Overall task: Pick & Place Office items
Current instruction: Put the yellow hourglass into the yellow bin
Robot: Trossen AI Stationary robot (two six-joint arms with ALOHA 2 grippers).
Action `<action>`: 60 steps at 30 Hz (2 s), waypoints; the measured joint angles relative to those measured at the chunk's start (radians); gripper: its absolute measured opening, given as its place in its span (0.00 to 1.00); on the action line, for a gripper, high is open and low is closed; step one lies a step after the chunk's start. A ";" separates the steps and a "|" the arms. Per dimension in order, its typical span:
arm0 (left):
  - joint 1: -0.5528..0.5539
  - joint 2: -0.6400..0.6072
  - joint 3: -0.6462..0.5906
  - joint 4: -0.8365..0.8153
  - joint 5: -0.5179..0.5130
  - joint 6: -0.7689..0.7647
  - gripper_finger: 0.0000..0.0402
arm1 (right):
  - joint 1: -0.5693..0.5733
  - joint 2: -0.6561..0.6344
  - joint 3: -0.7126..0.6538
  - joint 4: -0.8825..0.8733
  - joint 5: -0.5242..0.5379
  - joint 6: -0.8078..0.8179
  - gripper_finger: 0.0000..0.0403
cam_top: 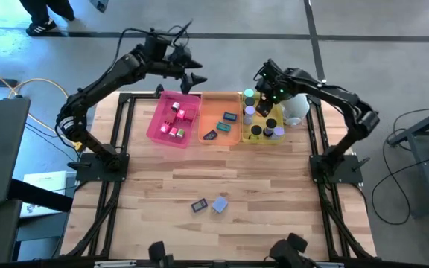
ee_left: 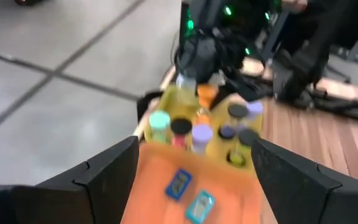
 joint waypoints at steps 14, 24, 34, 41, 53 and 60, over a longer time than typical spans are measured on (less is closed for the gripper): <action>-0.099 0.000 0.000 -0.104 -0.069 0.033 0.76 | -0.023 0.120 0.000 0.023 -0.004 -0.095 0.44; -0.167 0.000 0.000 -0.136 -0.068 0.031 0.76 | -0.022 0.130 0.000 0.025 -0.014 -0.101 0.44; -0.209 0.000 0.000 -0.166 -0.069 0.029 0.76 | -0.022 0.130 0.000 0.080 -0.012 -0.100 0.44; -0.228 0.000 -0.001 -0.209 -0.127 0.029 0.76 | -0.016 0.130 0.000 0.079 -0.003 -0.140 0.44; -0.228 0.000 -0.001 -0.213 -0.134 0.021 0.76 | -0.002 0.130 0.000 0.071 -0.004 -0.463 0.44; -0.227 0.000 -0.001 -0.212 -0.137 0.014 0.76 | -0.003 0.130 0.000 0.071 -0.004 -0.579 0.44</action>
